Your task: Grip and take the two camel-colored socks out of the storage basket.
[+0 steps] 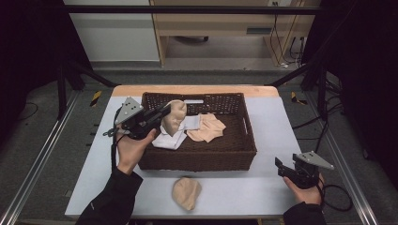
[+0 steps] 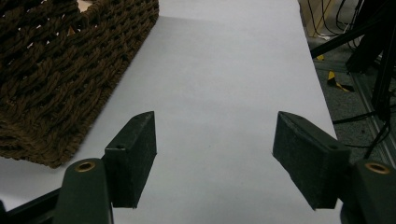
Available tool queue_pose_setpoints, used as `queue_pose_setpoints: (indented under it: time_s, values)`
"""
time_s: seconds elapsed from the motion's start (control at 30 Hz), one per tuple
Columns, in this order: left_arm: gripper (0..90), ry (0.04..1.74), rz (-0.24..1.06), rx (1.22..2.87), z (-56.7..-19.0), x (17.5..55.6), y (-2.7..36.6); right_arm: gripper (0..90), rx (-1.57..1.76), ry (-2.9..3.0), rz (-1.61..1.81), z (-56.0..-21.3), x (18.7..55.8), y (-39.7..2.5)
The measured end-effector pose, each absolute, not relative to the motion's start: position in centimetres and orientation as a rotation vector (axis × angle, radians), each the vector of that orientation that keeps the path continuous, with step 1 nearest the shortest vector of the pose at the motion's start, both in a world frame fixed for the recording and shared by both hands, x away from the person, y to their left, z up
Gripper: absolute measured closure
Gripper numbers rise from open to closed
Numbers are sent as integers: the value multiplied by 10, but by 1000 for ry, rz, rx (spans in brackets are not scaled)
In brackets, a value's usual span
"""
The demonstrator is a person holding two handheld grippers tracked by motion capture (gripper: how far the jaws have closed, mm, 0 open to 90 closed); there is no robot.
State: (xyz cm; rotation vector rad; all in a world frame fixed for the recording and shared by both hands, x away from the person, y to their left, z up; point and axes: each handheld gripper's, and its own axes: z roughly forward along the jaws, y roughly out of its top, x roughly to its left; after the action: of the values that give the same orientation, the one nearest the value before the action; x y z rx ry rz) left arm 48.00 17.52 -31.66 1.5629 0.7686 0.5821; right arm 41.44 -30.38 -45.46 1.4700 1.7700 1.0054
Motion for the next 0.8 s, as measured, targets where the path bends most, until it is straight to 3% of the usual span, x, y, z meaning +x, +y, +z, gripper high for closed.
queue_pose_setpoints:
  time_s: [0.8]
  values:
    - [826, 615, 558, 1538, -302, 410, 187, 303, 1474, 1770, 1008, -454, 413, -303]
